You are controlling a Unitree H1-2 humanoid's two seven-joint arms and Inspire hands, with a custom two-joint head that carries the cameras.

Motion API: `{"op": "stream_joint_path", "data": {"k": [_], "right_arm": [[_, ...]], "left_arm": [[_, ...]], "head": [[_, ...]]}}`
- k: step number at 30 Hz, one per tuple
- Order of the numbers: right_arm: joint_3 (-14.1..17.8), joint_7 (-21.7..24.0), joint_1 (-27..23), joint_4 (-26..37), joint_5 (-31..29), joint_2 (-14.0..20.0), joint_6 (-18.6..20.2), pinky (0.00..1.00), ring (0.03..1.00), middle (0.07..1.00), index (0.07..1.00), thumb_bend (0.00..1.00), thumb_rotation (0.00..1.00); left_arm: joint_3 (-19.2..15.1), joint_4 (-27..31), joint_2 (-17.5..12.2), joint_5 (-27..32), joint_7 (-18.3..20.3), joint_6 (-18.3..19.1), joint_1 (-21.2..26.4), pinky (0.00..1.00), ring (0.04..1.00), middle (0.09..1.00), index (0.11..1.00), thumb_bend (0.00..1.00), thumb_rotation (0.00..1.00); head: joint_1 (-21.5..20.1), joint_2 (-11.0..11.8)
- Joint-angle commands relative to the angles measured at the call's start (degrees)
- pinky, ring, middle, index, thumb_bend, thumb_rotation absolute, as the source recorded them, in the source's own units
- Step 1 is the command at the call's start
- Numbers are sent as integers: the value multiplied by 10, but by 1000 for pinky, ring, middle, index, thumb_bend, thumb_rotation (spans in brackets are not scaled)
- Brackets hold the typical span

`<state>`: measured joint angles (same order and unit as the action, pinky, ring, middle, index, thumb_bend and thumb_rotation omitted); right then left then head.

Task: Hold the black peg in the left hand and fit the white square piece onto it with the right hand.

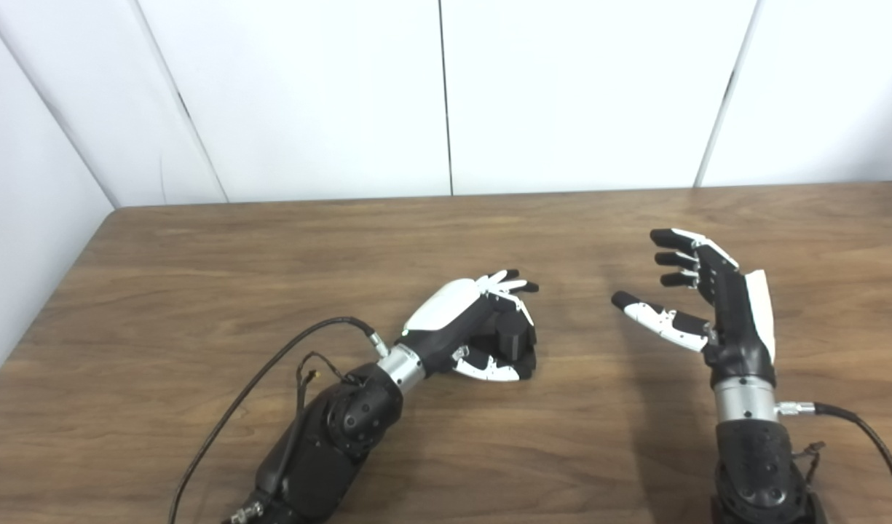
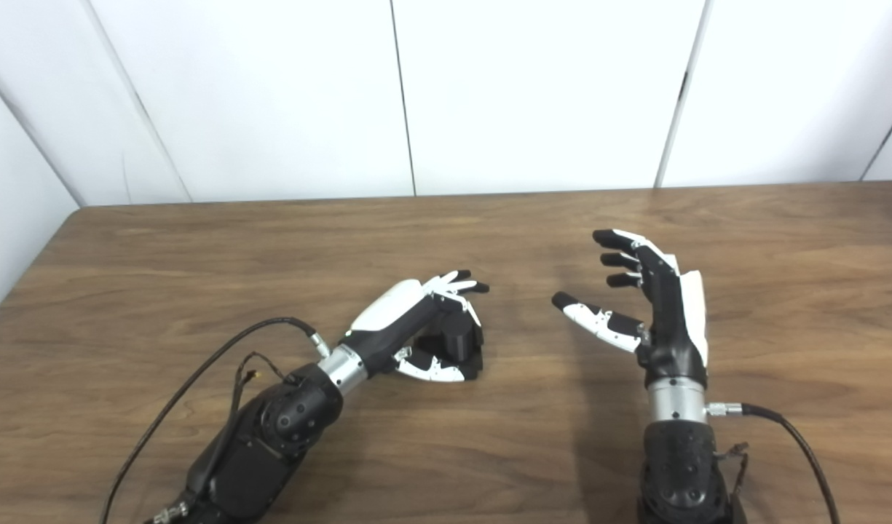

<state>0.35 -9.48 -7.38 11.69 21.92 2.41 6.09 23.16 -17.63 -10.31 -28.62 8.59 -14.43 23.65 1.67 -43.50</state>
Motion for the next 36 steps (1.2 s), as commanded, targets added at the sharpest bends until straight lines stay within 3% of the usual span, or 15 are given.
{"op": "stream_joint_path", "data": {"k": [1, 9, 22, 23, 25, 30, 36], "right_arm": [[2, -5, -25, 23, 3, -1, -4, 613, 706, 748, 701, 707, 130], [3, -2, -28, 26, 6, 0, 0, 611, 702, 747, 700, 710, 112], [1, -3, -29, 23, 4, 2, -4, 587, 697, 745, 698, 711, 107], [1, -3, -29, 24, 4, 2, -4, 592, 698, 744, 697, 710, 105], [1, -3, -29, 25, 5, 2, -2, 599, 697, 743, 697, 709, 107], [2, -3, -29, 23, 4, 2, -1, 601, 699, 749, 701, 709, 112], [0, -3, -28, 22, 6, 2, -4, 589, 696, 744, 698, 712, 107]], "left_arm": [[3, -5, -7, -21, 2, 15, 1, 1000, 1000, 920, 495, 522, 72], [-2, -2, -11, -41, -8, 57, -1, 986, 998, 925, 497, 522, 72], [-5, -9, -16, -46, -15, 72, -2, 959, 982, 919, 498, 521, 74], [-5, -8, -16, -46, -14, 74, -3, 951, 979, 918, 606, 732, 131], [-4, -9, -17, -47, -12, 79, -3, 949, 980, 921, 685, 847, 172], [-3, -17, -18, -46, -8, 84, -3, 950, 984, 935, 783, 901, 206], [-3, -16, -20, -44, -8, 81, -5, 954, 985, 941, 785, 911, 214]], "head": [[0, 0], [0, -3], [0, -3], [0, -3], [0, -3], [0, -3], [2, -6]]}}
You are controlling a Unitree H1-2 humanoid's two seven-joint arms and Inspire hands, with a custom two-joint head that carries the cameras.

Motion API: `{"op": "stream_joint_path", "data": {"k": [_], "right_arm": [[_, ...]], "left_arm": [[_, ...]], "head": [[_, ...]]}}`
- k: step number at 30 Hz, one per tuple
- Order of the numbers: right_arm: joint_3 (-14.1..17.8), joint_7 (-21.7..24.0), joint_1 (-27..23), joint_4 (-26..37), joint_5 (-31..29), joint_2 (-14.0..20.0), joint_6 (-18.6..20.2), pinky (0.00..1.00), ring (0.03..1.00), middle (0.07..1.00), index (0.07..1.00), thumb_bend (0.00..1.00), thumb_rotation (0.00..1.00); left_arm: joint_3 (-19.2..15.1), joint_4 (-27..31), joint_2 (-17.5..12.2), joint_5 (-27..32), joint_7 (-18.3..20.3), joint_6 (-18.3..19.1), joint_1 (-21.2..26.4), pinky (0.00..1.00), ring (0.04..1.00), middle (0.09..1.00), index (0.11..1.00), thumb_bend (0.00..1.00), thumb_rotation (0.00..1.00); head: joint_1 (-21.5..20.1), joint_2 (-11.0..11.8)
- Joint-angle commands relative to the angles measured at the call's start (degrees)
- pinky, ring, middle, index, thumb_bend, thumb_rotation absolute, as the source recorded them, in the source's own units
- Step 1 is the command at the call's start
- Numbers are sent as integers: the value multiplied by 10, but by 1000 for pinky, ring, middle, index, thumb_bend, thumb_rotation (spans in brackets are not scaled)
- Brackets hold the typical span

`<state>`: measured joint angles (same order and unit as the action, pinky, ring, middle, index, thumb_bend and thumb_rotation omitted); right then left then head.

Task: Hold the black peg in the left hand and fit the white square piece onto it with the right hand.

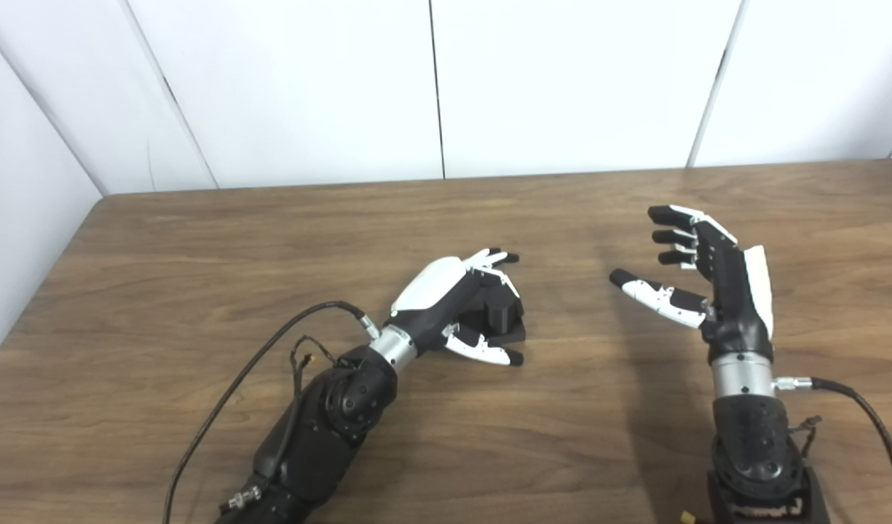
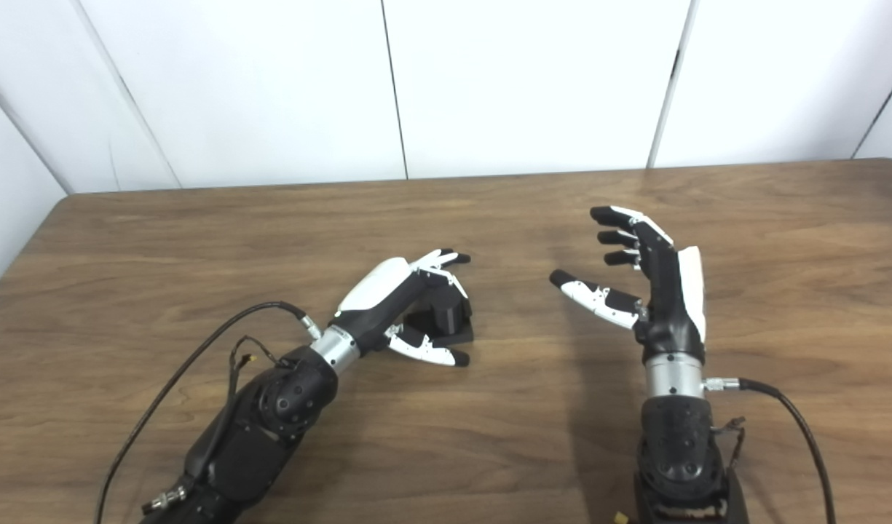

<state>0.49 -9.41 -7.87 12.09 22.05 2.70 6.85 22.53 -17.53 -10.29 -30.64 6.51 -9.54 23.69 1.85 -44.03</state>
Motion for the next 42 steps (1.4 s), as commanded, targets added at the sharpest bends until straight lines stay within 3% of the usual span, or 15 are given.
{"op": "stream_joint_path", "data": {"k": [1, 17, 25, 34, 42], "right_arm": [[-1, -5, -24, 18, 4, -2, -11, 587, 697, 744, 697, 712, 109], [0, -6, -22, 15, 3, -4, -8, 597, 707, 746, 696, 710, 116], [-2, -7, -25, 12, 5, -5, -8, 591, 700, 742, 693, 709, 104], [-3, -6, -26, 11, 5, -6, -5, 599, 707, 746, 694, 711, 109], [-4, -6, -26, 11, 8, -4, -5, 601, 704, 747, 697, 705, 114]], "left_arm": [[3, -18, -21, -23, 13, 30, -6, 954, 985, 941, 781, 912, 216], [1, -11, -23, 7, 15, -8, -9, 943, 988, 935, 726, 905, 215], [-14, 10, -18, 19, -5, -42, -13, 919, 982, 917, 684, 850, 191], [-28, 23, -10, 35, -1, -57, -15, 884, 970, 908, 676, 826, 187], [-33, 24, -7, 30, 4, -48, -15, 869, 969, 908, 675, 825, 159]], "head": [[1, 0], [1, 0], [3, 1], [3, 1], [3, 0]]}}
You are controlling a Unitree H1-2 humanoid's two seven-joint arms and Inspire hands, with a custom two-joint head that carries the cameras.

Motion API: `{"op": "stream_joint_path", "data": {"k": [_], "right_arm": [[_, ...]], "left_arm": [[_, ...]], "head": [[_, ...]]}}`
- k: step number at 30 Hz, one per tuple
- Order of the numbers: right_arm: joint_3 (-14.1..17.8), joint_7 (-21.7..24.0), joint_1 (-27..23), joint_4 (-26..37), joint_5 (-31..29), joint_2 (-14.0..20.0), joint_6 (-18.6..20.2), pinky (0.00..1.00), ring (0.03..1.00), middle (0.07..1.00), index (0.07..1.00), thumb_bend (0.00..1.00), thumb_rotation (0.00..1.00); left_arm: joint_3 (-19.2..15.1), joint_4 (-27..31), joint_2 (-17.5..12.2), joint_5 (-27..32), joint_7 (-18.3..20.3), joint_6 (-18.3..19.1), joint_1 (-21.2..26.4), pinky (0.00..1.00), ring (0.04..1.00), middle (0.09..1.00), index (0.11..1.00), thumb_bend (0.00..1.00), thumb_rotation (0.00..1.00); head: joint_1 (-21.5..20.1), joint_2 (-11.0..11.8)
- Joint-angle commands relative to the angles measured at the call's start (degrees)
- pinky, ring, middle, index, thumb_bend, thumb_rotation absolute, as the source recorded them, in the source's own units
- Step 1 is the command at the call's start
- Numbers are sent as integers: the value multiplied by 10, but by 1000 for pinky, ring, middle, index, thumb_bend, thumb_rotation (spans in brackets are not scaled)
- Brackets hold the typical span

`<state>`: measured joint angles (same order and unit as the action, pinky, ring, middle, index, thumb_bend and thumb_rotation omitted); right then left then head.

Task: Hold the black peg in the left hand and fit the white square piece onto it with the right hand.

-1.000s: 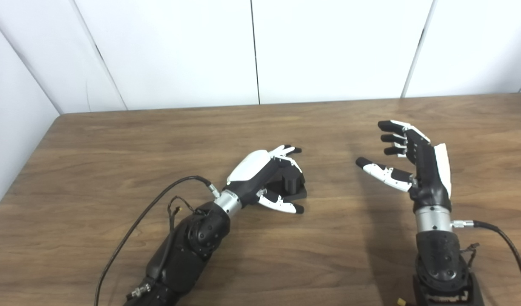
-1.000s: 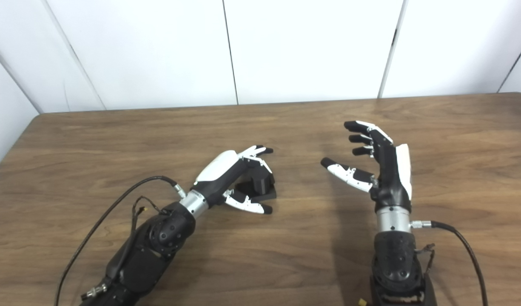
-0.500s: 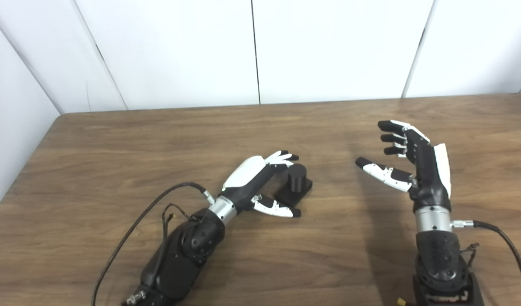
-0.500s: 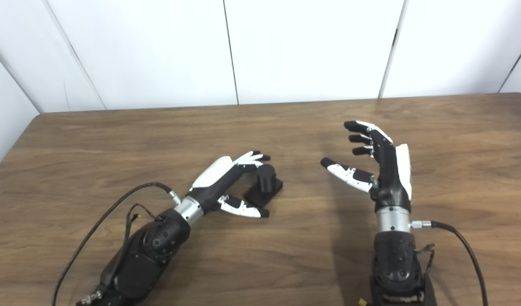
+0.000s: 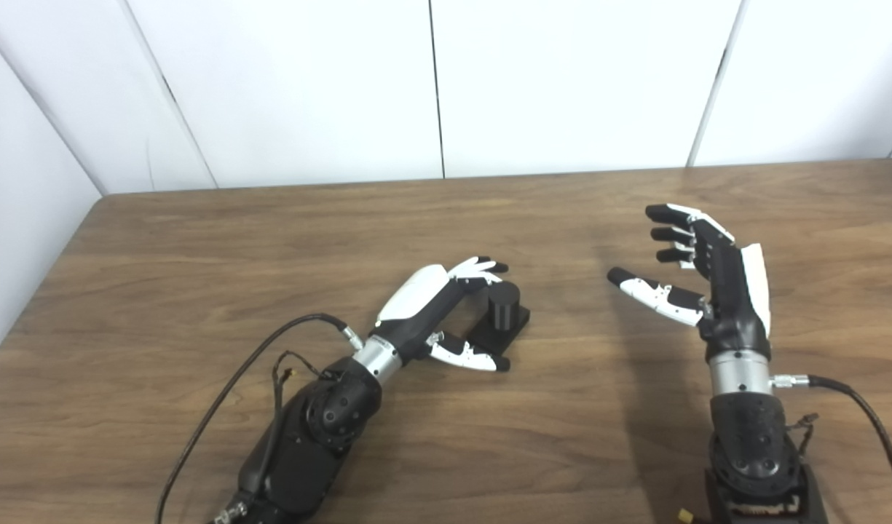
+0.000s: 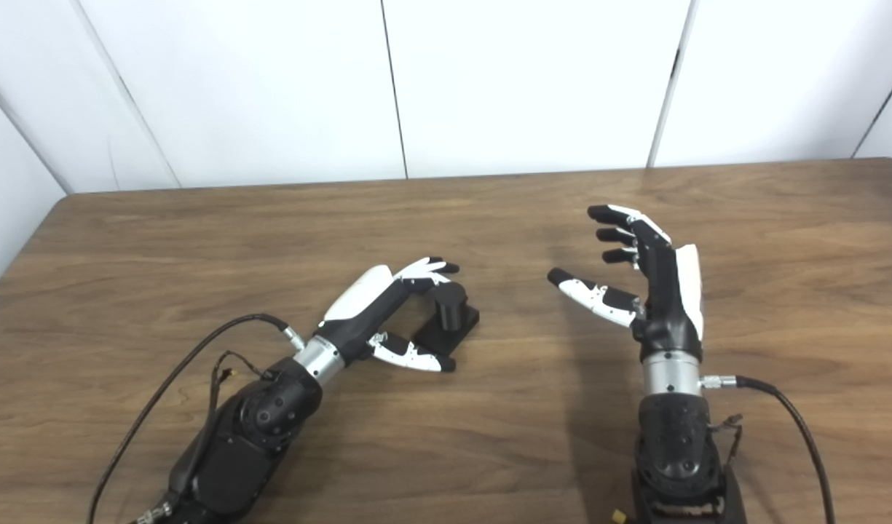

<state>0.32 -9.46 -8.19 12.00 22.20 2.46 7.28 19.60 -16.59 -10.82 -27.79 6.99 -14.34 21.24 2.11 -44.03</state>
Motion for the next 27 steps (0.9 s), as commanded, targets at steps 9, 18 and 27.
{"op": "stream_joint_path", "data": {"k": [9, 18, 27], "right_arm": [[-1, -6, -27, 11, 10, 0, -9, 593, 702, 748, 695, 709, 110], [2, -4, -33, 12, 13, 6, -8, 610, 701, 747, 695, 714, 120], [0, 74, -74, 26, 67, 120, 55, 669, 779, 792, 701, 775, 200]], "left_arm": [[-6, 5, -2, -5, -3, 2, 12, 876, 964, 904, 673, 816, 147], [-7, -8, 0, -16, -14, -1, 13, 827, 943, 895, 646, 808, 154], [-5, -17, 1, -30, -28, 6, 9, 820, 933, 888, 640, 808, 140]], "head": [[-1, -1], [-8, -2], [-30, -2]]}}
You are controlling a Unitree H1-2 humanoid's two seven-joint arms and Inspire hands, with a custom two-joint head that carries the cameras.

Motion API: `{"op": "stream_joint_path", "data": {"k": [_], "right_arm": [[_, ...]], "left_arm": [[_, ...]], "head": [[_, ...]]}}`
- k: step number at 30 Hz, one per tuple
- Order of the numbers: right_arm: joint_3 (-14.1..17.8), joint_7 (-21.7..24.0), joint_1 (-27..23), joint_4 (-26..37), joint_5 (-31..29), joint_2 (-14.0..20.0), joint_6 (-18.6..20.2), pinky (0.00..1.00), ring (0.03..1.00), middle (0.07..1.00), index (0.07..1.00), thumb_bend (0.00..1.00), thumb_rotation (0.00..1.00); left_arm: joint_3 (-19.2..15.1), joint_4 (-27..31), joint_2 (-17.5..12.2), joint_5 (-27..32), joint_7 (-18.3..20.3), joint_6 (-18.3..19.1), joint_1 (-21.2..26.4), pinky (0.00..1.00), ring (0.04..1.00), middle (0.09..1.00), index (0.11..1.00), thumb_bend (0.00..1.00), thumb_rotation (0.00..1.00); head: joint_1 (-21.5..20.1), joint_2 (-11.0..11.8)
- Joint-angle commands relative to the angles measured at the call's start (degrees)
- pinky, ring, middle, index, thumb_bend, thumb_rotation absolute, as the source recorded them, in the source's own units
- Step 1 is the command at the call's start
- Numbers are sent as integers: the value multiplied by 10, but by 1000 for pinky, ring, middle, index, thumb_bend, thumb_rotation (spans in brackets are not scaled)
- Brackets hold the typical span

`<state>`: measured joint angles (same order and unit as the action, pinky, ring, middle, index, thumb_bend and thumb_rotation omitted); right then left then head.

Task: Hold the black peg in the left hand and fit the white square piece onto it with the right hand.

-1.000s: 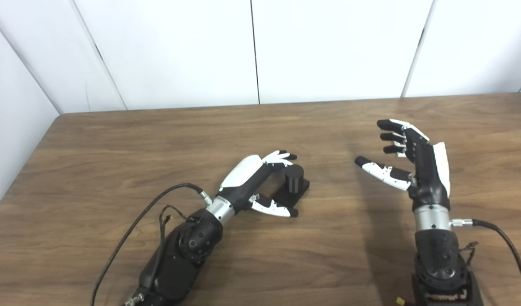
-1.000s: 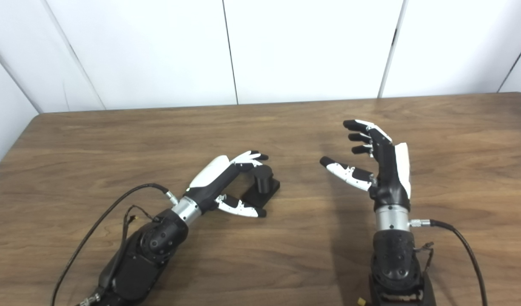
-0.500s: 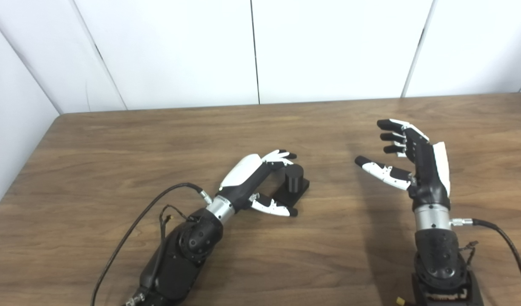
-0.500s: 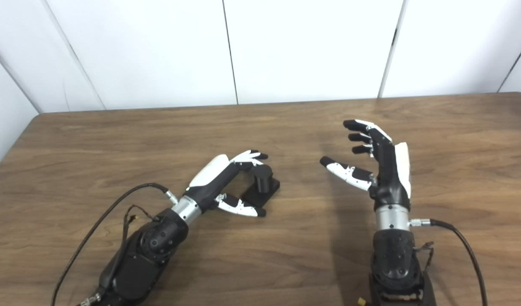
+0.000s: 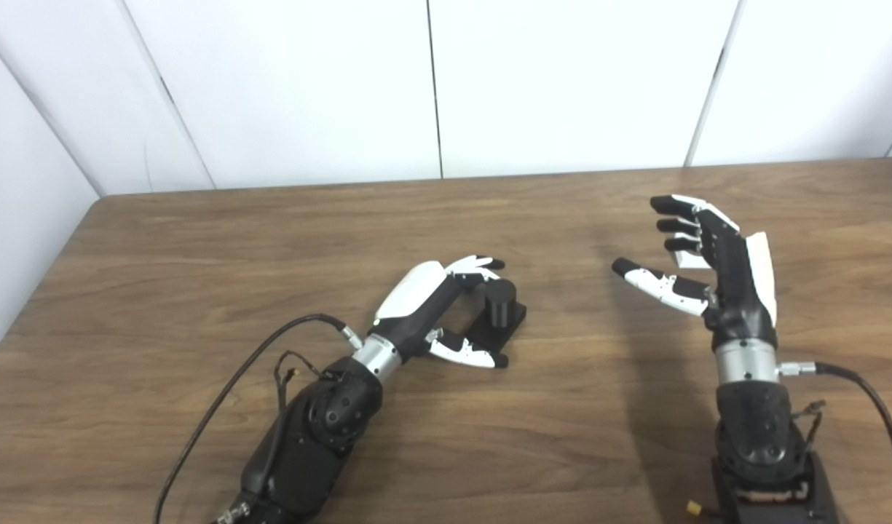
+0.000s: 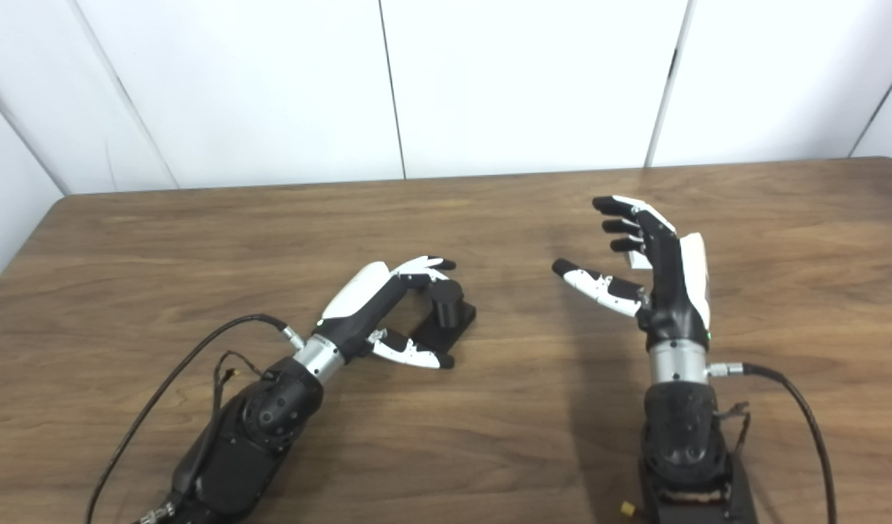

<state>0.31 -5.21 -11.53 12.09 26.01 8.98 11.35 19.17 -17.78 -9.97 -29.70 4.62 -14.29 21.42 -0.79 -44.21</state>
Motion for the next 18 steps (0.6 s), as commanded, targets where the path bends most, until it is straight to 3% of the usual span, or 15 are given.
{"op": "stream_joint_path", "data": {"k": [1, 3, 6, 14, 18], "right_arm": [[-4, 57, -50, 30, 44, 83, 28, 684, 793, 805, 704, 774, 218], [-10, 89, -69, 35, 65, 123, 45, 672, 796, 812, 698, 794, 223], [-9, 104, -93, 27, 68, 158, 48, 637, 785, 803, 690, 803, 170], [-23, 145, -148, -13, 94, 225, 57, 594, 771, 804, 694, 816, 122], [-38, 171, -174, -47, 99, 249, 42, 589, 767, 811, 709, 802, 135]], "left_arm": [[-1, -6, -8, -11, -5, 5, 7, 820, 933, 887, 638, 808, 144], [-1, -10, -9, -9, -7, 2, 7, 820, 932, 887, 636, 809, 149], [-2, -11, -9, -6, -8, -1, 8, 811, 931, 885, 632, 809, 153], [-1, -13, -9, -3, -10, -4, 8, 815, 933, 887, 626, 810, 148], [-1, -15, -9, -2, -10, -5, 8, 814, 931, 886, 625, 812, 146]], "head": [[-2, 0], [-3, 0], [-3, 0], [-18, 1], [-20, 1]]}}
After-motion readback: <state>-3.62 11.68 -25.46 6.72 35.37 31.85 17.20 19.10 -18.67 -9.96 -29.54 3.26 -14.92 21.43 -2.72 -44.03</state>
